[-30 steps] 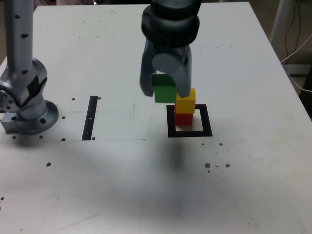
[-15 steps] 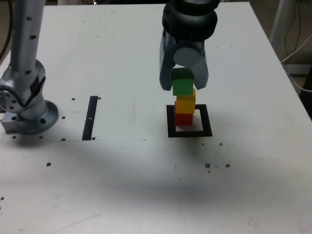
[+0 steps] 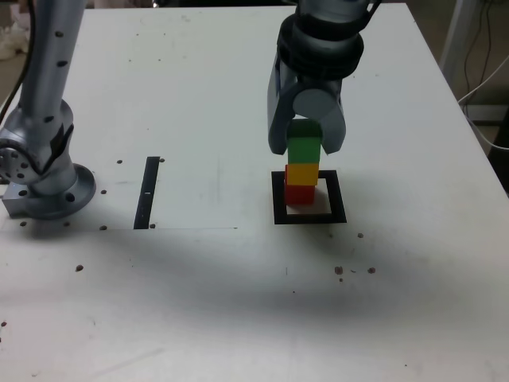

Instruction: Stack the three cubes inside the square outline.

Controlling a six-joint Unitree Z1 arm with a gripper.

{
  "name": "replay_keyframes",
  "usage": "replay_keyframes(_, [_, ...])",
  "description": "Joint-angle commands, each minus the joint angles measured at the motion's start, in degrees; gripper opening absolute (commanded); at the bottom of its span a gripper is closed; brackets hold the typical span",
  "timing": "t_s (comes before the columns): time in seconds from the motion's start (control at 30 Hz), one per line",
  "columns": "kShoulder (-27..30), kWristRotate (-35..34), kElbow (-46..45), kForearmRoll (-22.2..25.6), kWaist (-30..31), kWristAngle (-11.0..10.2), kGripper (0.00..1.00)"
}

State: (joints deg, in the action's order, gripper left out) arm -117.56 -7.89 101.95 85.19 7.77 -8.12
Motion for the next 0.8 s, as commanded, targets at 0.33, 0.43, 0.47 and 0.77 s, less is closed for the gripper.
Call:
replay_keyframes(0.33, [-1.07,1.56,-0.21,-0.19,-0.92,-0.17,0.99])
replay_keyframes(0.43, [-1.00,1.56,-0.28,-0.14,-0.92,-0.12,0.99])
replay_keyframes(0.47, [-0.96,1.56,-0.32,-0.13,-0.92,-0.11,0.99])
replay_keyframes(0.77, [0.65,1.74,-0.61,0.39,-0.92,-1.64,0.99])
